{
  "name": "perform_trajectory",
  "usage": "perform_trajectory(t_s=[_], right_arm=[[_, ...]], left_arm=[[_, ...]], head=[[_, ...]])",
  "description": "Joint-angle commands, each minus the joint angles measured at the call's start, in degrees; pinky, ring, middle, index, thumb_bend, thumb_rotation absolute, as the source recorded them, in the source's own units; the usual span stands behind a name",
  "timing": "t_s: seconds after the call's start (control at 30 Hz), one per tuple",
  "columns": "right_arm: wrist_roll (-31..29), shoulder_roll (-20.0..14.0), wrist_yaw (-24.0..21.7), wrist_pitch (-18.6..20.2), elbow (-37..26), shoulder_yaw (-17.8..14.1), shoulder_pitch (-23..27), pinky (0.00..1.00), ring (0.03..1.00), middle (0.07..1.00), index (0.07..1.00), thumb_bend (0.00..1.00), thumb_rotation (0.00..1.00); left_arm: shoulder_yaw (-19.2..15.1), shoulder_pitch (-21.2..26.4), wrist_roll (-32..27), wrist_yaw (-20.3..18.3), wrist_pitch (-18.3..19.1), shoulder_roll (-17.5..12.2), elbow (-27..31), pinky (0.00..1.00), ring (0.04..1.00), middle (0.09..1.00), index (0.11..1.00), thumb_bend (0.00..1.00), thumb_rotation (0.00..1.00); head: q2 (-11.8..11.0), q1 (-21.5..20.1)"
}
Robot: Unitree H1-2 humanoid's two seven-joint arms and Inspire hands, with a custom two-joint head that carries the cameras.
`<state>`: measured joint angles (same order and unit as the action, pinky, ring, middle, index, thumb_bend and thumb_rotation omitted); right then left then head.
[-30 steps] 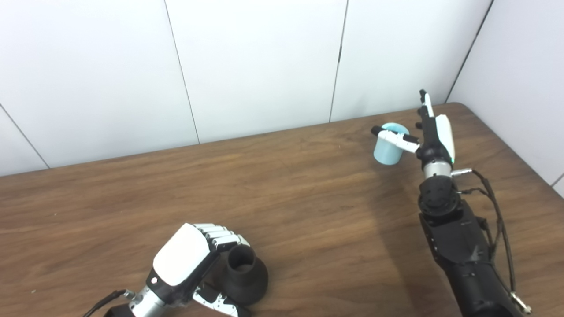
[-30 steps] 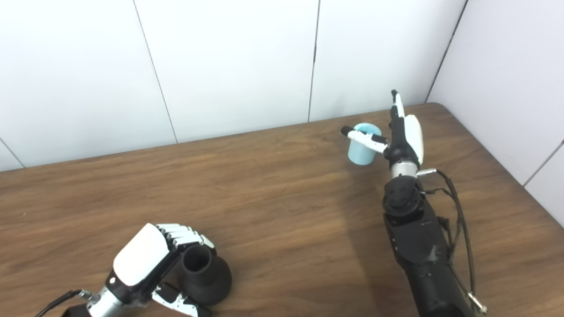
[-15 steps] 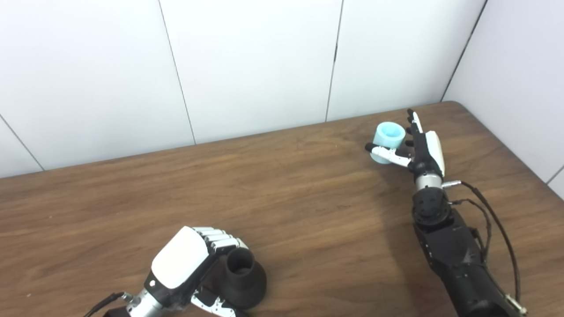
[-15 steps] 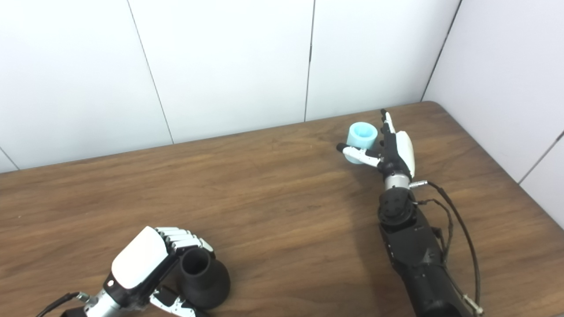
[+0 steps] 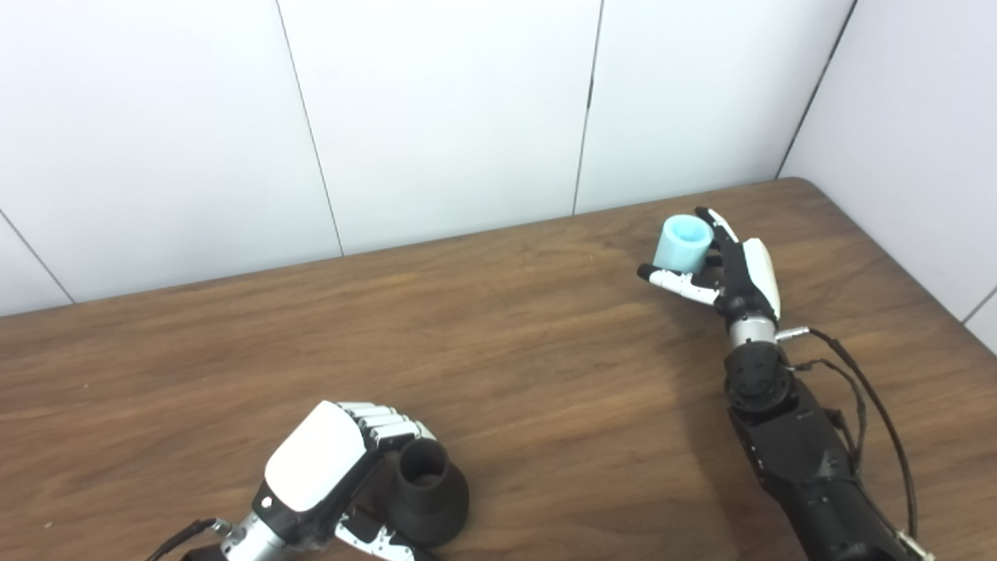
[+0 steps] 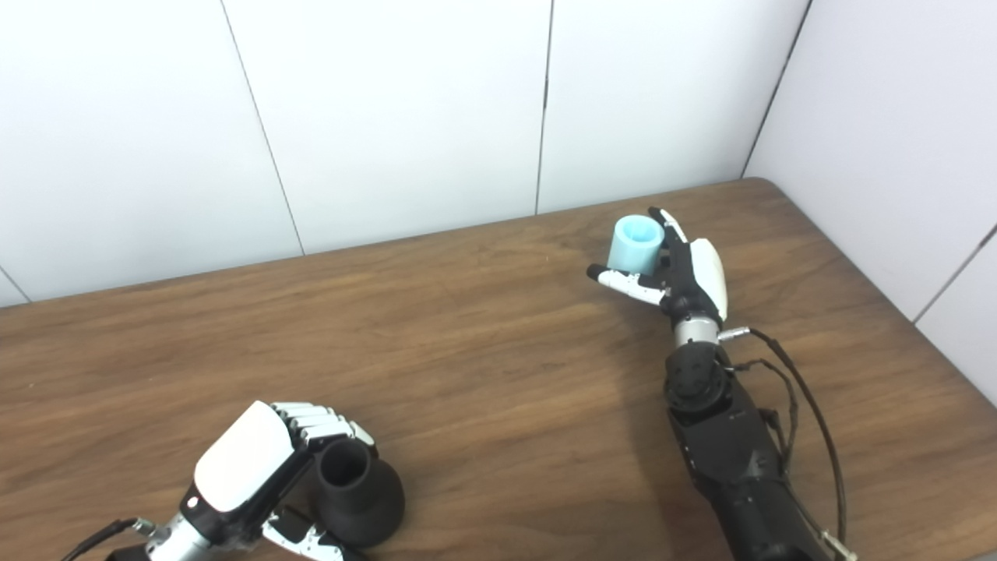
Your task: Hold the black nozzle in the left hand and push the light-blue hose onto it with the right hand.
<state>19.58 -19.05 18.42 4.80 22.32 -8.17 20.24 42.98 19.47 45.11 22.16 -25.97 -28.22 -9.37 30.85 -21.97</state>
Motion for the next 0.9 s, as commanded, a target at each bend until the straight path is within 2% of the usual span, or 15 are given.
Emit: perform_trajectory(t_s=[0.0, 0.17, 0.23, 0.33, 0.57, 0.6, 0.63, 0.67, 0.7, 0.87], right_arm=[[-0.91, -0.62, 0.33, -0.83, -1.21, -0.52, 1.16, 0.70, 0.785, 0.829, 0.830, 0.94, 0.40], [-3.13, -0.01, 0.78, -1.99, -0.32, -1.74, 1.65, 0.67, 0.751, 0.782, 0.779, 0.95, 0.35], [-3.90, 0.39, 1.22, -1.97, -0.06, -2.37, 1.88, 0.61, 0.705, 0.737, 0.742, 0.95, 0.32], [-4.35, 0.79, 1.91, -1.35, -0.13, -2.92, 2.03, 0.59, 0.680, 0.708, 0.701, 0.94, 0.29], [-3.02, 0.72, 3.64, 0.27, -0.82, -2.48, 2.29, 0.48, 0.581, 0.619, 0.589, 0.87, 0.13], [-2.71, 0.61, 3.88, 0.08, -0.79, -2.28, 2.26, 0.38, 0.483, 0.553, 0.578, 0.84, 0.10], [-2.51, 0.54, 4.08, -0.06, -0.77, -2.13, 2.23, 0.34, 0.441, 0.529, 0.535, 0.69, 0.11], [-2.27, 0.46, 4.32, -0.31, -0.66, -1.96, 2.24, 0.32, 0.419, 0.516, 0.512, 0.61, 0.12], [-2.09, 0.42, 4.57, -0.50, -0.54, -1.83, 2.25, 0.25, 0.340, 0.452, 0.517, 0.56, 0.05], [-1.55, 0.29, 4.90, -0.31, -0.70, -1.32, 2.16, 0.11, 0.169, 0.469, 0.486, 0.53, 0.00]], left_arm=[[1.58, -3.95, -1.35, 1.16, -0.95, -0.44, -1.74, 0.41, 0.497, 0.488, 0.480, 0.52, 0.00], [1.46, -4.35, -1.68, 0.81, -0.95, -0.79, -1.16, 0.41, 0.498, 0.487, 0.481, 0.52, 0.00], [1.10, -4.59, -1.49, 0.35, -0.94, -0.87, -0.88, 0.42, 0.498, 0.487, 0.481, 0.52, 0.00], [0.42, -4.96, -1.32, -0.50, -0.94, -0.82, -0.47, 0.42, 0.500, 0.488, 0.481, 0.52, 0.00], [0.24, -4.94, -1.53, -0.36, -0.95, -0.48, -0.76, 0.42, 0.497, 0.486, 0.483, 0.52, 0.00], [0.29, -4.90, -1.54, -0.27, -0.95, -0.45, -0.81, 0.42, 0.497, 0.486, 0.483, 0.52, 0.00], [0.33, -4.87, -1.54, -0.17, -0.95, -0.44, -0.85, 0.42, 0.497, 0.486, 0.483, 0.52, 0.00], [0.37, -4.83, -1.62, -0.21, -0.95, -0.44, -0.93, 0.42, 0.497, 0.486, 0.483, 0.52, 0.00], [0.37, -4.81, -1.70, -0.28, -0.95, -0.45, -0.99, 0.42, 0.499, 0.486, 0.482, 0.52, 0.00], [0.26, -4.82, -1.92, -0.49, -0.95, -0.42, -1.04, 0.42, 0.502, 0.487, 0.482, 0.52, 0.00]], head=[[0.06, 0.08], [0.19, 0.08], [0.34, -0.15], [0.36, -0.23], [0.15, -0.39], [0.15, -0.38], [0.15, -0.38], [0.12, -0.38], [0.10, -0.36], [0.10, -0.35]])
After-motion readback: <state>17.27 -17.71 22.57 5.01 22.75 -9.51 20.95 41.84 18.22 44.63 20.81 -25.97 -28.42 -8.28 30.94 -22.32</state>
